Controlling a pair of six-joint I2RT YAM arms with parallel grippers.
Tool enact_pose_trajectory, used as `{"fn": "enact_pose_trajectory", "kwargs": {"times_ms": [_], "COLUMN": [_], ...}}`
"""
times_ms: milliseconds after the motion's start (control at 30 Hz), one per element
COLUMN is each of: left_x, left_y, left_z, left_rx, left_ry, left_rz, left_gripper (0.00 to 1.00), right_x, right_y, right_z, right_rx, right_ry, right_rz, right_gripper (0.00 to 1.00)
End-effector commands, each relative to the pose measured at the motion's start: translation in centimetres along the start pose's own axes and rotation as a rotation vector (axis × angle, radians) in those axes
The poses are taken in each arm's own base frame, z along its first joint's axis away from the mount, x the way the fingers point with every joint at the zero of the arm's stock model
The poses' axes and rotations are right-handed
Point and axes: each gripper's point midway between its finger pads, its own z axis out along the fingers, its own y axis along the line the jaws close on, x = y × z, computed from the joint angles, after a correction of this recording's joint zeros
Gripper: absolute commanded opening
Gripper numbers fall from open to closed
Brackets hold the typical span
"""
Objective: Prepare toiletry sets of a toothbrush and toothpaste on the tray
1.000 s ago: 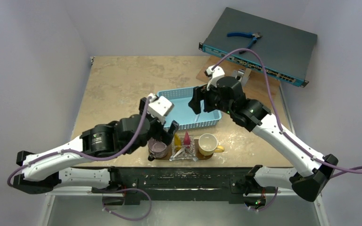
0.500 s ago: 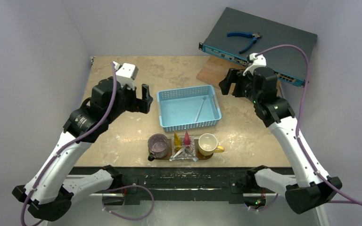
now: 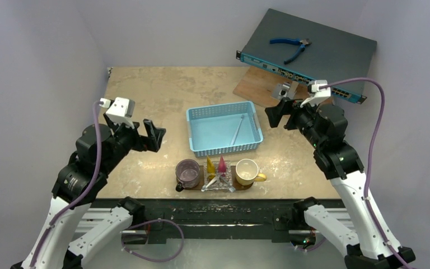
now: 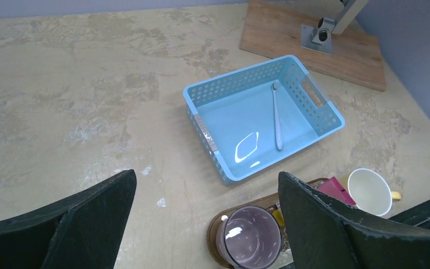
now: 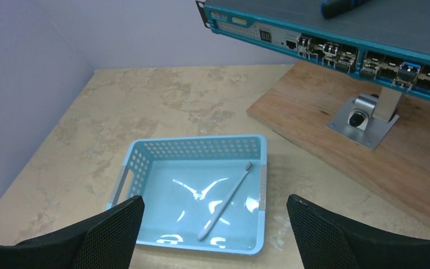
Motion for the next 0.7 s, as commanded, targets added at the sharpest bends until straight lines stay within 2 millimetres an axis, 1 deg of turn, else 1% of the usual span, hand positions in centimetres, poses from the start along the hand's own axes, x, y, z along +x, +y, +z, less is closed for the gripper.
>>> {"fn": "enact_pose_trajectory", "kwargs": {"times_ms": [0, 133, 233, 400, 533, 667], "left_x": [0.3, 1.3, 2.1, 3.2, 3.9, 4.0], "left_y": [-0.4, -0.3, -0.1, 0.1, 0.2, 0.5], "left_z": [-0.6, -1.4, -1.9, -2.3, -2.3, -2.0], "left_rx": [0.038, 0.056, 0.061, 0.069, 0.068, 0.057], "left_ry": [-0.045, -0.056, -0.071, -0.091, -0.086, -0.099], "left_rz": [-0.018, -0.018, -0.029, -0.040, -0.045, -0.051], "left_gripper": [0.98, 1.00, 1.00, 1.00, 1.00, 1.00], "right_x": [-0.1, 0.2, 1.0, 2.1, 2.5, 2.6], "right_y": [0.5, 1.4, 1.1, 1.2, 1.3, 1.5], "right_z": [-0.5, -1.9, -2.5, -3.4, -3.6, -3.3], "right_rx": [-0.050, -0.120, -0.123, -0.155, -0.169, -0.182], "right_ry": [-0.059, -0.129, -0.155, -0.186, -0.187, -0.177], "right_rz": [-0.023, -0.017, -0.015, -0.033, -0.041, -0.050], "right_gripper": [0.99, 0.99, 0.99, 0.99, 0.99, 0.99]}}
